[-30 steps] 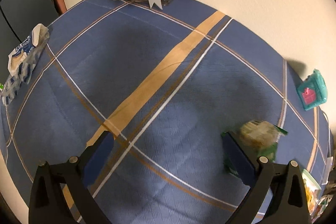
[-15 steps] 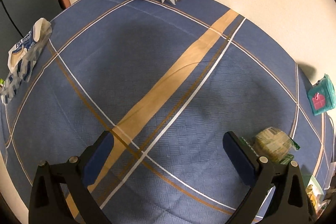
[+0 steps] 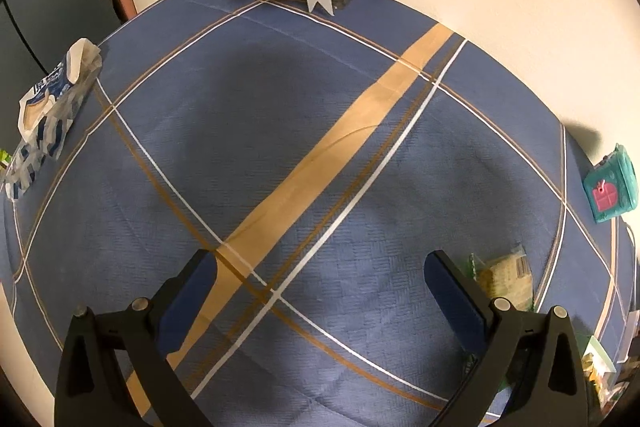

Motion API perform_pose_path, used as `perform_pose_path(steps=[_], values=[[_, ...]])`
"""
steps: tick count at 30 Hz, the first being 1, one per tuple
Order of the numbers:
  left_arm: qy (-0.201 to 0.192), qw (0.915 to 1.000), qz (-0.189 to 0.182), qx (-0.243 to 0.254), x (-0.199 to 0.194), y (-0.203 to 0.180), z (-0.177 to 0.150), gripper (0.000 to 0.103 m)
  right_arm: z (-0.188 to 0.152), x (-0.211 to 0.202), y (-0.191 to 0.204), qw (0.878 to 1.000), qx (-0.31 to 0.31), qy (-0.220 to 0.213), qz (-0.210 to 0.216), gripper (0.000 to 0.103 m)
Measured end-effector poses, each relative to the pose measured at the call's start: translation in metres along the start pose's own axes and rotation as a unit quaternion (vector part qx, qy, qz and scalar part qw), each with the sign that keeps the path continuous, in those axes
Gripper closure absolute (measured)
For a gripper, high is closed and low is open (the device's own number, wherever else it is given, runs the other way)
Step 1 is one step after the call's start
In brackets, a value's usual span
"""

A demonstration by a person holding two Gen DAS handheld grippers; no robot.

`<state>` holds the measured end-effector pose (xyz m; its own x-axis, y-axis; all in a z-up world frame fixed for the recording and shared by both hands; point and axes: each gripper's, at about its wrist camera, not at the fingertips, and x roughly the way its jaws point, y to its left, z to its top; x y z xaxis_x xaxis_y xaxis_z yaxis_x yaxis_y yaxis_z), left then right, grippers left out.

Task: Organize snacks
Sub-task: 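Move the left tool to the clear cookie pack while the right approaches the green cookie box, then close the left gripper on the cookie pack while the right grasps the green box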

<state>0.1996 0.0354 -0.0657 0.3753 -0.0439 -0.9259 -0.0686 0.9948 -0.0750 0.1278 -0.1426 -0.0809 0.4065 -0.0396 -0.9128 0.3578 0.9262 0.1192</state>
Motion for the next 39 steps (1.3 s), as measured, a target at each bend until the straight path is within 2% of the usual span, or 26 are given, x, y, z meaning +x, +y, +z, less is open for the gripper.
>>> perform_pose_path(steps=[5,11,13,20,23,27,34,36,37,39], values=[[0.001,1.0,0.0,0.003,0.0,0.002,0.0,0.0,-0.012,0.024,0.004,0.999,-0.011,0.038,-0.027,0.0],[-0.002,0.9997,-0.005,0.023,-0.001,-0.007,0.001,0.0,-0.014,0.023,-0.011,0.997,-0.02,0.044,-0.053,0.0],[0.0,0.9994,-0.013,0.033,-0.001,-0.012,0.0,0.0,-0.014,0.023,-0.019,0.996,-0.024,0.046,-0.067,0.0],[0.01,0.9958,-0.058,0.07,0.001,-0.037,-0.004,0.0,-0.016,0.017,-0.045,0.998,0.01,0.029,-0.062,0.0],[0.016,0.9936,-0.076,0.082,0.004,-0.05,-0.008,0.0,-0.019,0.013,-0.05,0.998,0.025,0.016,-0.056,0.005],[0.016,0.9898,-0.101,0.099,0.006,-0.069,-0.011,0.0,-0.019,0.005,-0.06,0.998,0.043,-0.001,-0.054,0.023],[0.013,0.984,-0.117,0.134,0.01,-0.105,-0.019,0.001,-0.026,-0.003,-0.076,0.998,0.041,-0.016,-0.044,0.027],[0.015,0.9826,-0.119,0.141,0.013,-0.115,-0.021,0.006,-0.026,-0.005,-0.078,0.998,0.041,-0.019,-0.043,0.028],[0.015,0.9822,-0.12,0.143,0.014,-0.118,-0.021,0.017,-0.027,-0.007,-0.078,0.998,0.04,-0.02,-0.042,0.028],[0.017,0.9815,-0.119,0.149,0.015,-0.125,-0.022,0.029,-0.018,-0.001,-0.07,0.998,0.038,-0.022,-0.041,0.029]])
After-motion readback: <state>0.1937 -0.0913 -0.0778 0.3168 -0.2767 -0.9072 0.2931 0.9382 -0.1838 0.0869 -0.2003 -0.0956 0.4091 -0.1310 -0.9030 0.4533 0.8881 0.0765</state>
